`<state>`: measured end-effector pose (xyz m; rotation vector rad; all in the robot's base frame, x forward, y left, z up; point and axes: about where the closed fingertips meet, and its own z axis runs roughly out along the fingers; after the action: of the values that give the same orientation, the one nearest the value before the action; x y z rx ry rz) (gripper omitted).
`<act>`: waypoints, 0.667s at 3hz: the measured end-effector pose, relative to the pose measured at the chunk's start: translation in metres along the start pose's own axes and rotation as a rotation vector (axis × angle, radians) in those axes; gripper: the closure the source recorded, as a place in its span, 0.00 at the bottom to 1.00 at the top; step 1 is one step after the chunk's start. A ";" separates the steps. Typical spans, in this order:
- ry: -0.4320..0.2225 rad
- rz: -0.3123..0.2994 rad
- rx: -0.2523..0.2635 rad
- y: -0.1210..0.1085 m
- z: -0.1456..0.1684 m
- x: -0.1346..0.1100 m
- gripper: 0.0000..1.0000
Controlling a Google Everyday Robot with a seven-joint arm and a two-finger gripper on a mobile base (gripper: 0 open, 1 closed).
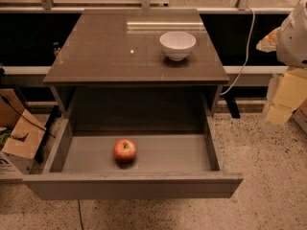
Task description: Pick apple from top drawer and place on counter
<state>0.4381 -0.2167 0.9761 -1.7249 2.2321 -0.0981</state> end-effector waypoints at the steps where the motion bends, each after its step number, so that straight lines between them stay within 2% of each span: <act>1: -0.006 -0.002 0.004 0.000 0.000 -0.002 0.00; 2: -0.057 -0.014 -0.014 0.003 0.017 -0.014 0.00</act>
Offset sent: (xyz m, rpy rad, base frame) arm 0.0082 0.0269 -0.0192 0.0723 0.0050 0.0496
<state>0.4432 -0.1998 0.9626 -1.7285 2.1856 -0.0368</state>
